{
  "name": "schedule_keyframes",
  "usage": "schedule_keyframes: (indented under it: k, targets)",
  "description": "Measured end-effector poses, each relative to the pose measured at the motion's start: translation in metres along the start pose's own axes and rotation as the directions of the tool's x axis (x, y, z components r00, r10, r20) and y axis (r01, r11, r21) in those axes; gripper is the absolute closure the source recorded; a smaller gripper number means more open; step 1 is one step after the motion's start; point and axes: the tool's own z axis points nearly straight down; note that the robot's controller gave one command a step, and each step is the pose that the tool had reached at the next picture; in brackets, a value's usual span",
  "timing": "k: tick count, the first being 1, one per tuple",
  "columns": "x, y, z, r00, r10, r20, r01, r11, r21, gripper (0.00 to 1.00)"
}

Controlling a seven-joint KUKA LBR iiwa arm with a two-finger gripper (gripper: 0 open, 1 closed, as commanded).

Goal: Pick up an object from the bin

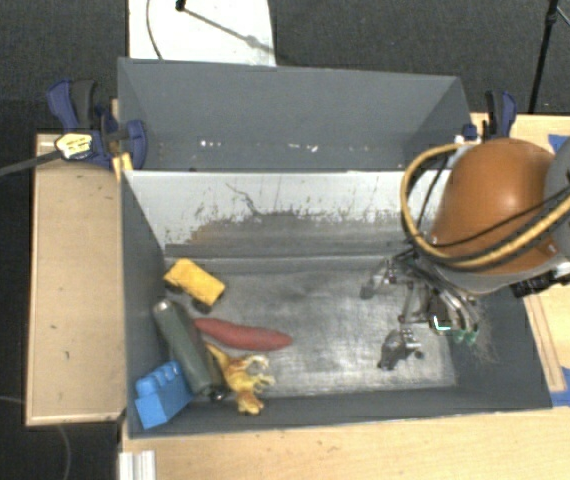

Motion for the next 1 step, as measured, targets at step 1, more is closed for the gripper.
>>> schedule_keyframes:
  k: [1]
  targets:
    - [-0.0018, 0.0000, -0.0037, 1.000, 0.000, 0.008, 0.000, 1.000, 0.000, 0.00]
